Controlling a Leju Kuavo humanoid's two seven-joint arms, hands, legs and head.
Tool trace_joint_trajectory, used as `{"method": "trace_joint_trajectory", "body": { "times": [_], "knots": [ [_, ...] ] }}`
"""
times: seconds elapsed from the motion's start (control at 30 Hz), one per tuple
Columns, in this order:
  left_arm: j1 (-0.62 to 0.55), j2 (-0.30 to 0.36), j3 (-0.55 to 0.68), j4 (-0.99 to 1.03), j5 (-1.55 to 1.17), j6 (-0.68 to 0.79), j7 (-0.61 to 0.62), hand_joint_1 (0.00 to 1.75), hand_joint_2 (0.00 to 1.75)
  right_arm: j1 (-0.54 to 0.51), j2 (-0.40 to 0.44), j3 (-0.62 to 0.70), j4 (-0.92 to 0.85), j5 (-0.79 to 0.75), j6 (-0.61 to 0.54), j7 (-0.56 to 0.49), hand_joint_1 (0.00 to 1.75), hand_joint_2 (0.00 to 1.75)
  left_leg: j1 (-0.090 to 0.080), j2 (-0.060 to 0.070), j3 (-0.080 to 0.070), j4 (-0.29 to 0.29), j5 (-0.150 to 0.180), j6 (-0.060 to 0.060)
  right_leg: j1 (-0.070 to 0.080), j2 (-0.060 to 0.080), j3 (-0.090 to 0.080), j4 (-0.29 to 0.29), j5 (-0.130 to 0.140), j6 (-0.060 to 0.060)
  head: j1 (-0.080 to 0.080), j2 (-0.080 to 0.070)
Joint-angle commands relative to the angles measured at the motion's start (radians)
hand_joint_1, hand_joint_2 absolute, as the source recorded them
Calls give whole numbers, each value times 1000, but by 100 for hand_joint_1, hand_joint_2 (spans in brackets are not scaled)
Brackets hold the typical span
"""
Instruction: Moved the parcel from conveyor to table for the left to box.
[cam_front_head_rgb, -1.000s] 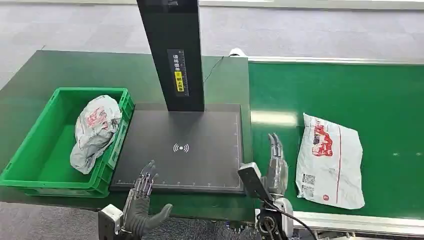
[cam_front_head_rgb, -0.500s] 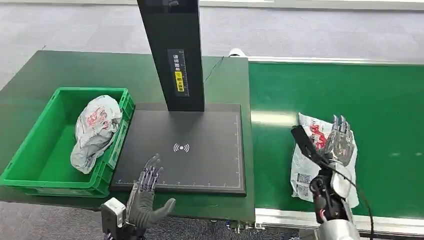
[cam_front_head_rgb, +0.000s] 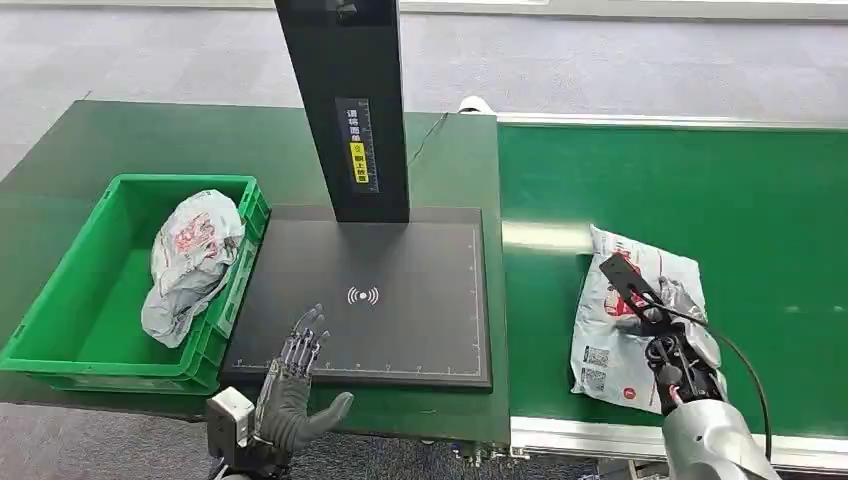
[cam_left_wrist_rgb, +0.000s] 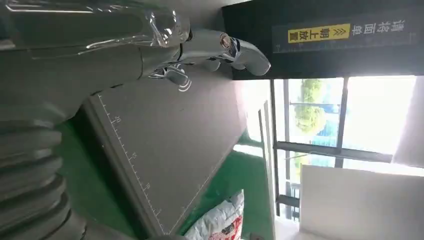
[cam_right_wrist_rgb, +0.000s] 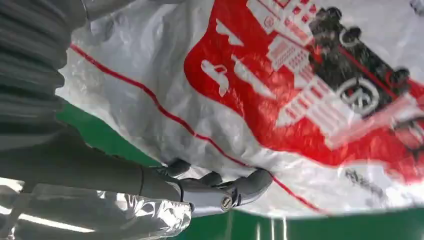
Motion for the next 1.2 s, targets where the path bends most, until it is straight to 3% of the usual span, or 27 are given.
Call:
{"method": "trace_joint_trajectory", "body": {
  "times": [0.03, 0.2, 0.23, 0.27, 0.3, 0.5, 0.8, 0.97, 1.0, 1.07, 1.2],
  "knots": [
    [-59, 25, -6, 98, 1, -14, 9, 0, 175, -9, 1, -5, 119, 70, 95, 95, 0, 175, 0, 0, 2, -2, 1, 1, 0, -2, 3, -2, 0, 0, 0, 0],
    [-65, 17, -1, 90, 0, -17, 18, 0, 175, -17, 11, 14, 129, 109, 120, 150, 0, 175, 0, -1, 3, -2, 1, 0, 0, -2, 4, -3, 1, -1, 0, 0],
    [-64, 17, 0, 87, -1, -17, 18, 0, 175, -23, 13, 15, 129, 112, 123, 151, 147, 175, 0, 0, 3, -1, 1, 0, 0, -2, 4, -2, 0, 0, 0, 0],
    [-57, 17, 3, 76, 0, -18, 19, 0, 175, -30, 17, 14, 130, 115, 126, 150, 155, 175, 0, 0, 4, -1, 0, 0, 0, -1, 4, -1, 0, 0, 0, 0],
    [-52, 17, 5, 67, -1, -19, 21, 0, 175, -36, 20, 13, 132, 121, 130, 149, 175, 175, 0, 0, 4, -1, 0, 0, 0, -1, 5, -1, 0, 0, 0, 0],
    [-38, 17, 12, 53, -2, -20, 21, 0, 175, -59, 40, 9, 127, 125, 104, 118, 175, 175, 0, 2, 5, -1, 0, 0, 0, 0, 6, -1, 1, 0, 0, 0],
    [-31, 18, 20, 55, -4, -24, 17, 0, 175, -82, 56, -57, 108, 87, -60, -4, 175, 175, 0, 2, 6, -1, 1, 0, 0, 0, 6, -1, 1, -1, 0, 0],
    [-18, 17, 17, 63, -10, -10, -11, 0, 175, -106, 62, -210, 67, -98, -242, -278, 175, 175, -1, 2, 4, 0, 0, 1, -1, 1, 4, 0, 0, 0, 0, 0],
    [-17, 17, 16, 64, -11, -9, -12, 0, 175, -108, 58, -210, 67, -100, -236, -280, 175, 175, -1, 2, 3, -1, 0, 1, -1, 1, 3, 0, 1, 0, 0, 0],
    [-19, 17, 11, 76, -11, 0, -22, 0, 175, -110, 63, -285, 37, -218, -307, -423, 175, 175, -1, 1, 3, 0, 0, 0, -1, 0, 3, 1, 0, 0, 0, 0],
    [-28, 18, 2, 98, -9, 11, -33, 0, 175, -115, 55, -328, 25, -319, -300, -514, 175, 175, -2, 0, 1, 0, 0, 0, -1, 0, 2, 1, 0, 0, 0, 0]
  ]
}}
